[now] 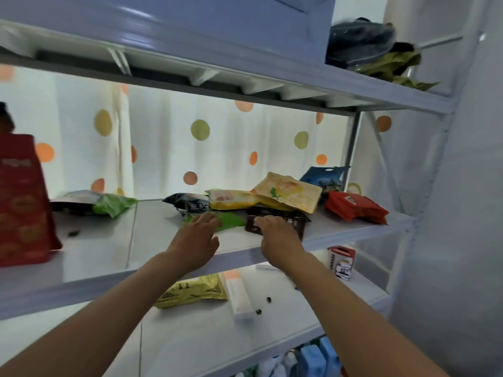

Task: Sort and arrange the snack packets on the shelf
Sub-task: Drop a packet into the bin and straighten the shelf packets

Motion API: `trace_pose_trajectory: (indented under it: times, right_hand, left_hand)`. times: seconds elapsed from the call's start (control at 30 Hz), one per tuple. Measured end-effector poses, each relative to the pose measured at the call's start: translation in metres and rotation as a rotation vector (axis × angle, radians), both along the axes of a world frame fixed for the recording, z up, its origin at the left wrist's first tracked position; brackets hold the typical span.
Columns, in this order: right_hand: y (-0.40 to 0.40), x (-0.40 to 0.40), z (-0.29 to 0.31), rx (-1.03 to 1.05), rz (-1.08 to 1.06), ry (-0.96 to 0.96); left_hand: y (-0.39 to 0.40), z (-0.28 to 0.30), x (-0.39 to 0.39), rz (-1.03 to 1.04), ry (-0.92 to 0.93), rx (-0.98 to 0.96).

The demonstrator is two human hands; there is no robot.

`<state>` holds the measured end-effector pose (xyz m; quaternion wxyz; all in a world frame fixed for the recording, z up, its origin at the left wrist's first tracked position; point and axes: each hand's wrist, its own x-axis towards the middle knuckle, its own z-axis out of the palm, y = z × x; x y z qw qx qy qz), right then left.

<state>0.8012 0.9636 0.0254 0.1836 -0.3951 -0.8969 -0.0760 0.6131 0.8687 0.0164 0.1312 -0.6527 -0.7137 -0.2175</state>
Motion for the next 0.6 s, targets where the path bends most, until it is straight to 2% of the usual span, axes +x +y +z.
trace_pose_trajectory:
  times: [0.17, 0.23, 0.33, 0.5, 0.6]
  right_hand:
    - [0.006, -0.06, -0.004, -0.093, 0.09, -0.071]
    - [0.011, -0.081, -0.01, -0.11, 0.105, -0.077]
    - [0.021, -0.102, -0.019, -0.187, 0.102, 0.016]
    - [0.038, -0.112, -0.032, -0.325, 0.135, 0.047]
    - [0.041, -0.11, -0.034, -0.339, 0.153, 0.087]
  left_hand:
    - [-0.002, -0.013, -0.044, 0.106, -0.037, -0.075]
    - [0.002, -0.02, -0.057, 0.141, -0.167, -0.101]
    - [0.012, -0.026, -0.068, 0.204, -0.42, -0.115]
    - [0.021, -0.024, -0.074, 0.246, -0.456, -0.146]
    - [0.019, -0.022, -0.077, 0.162, -0.685, -0.1]
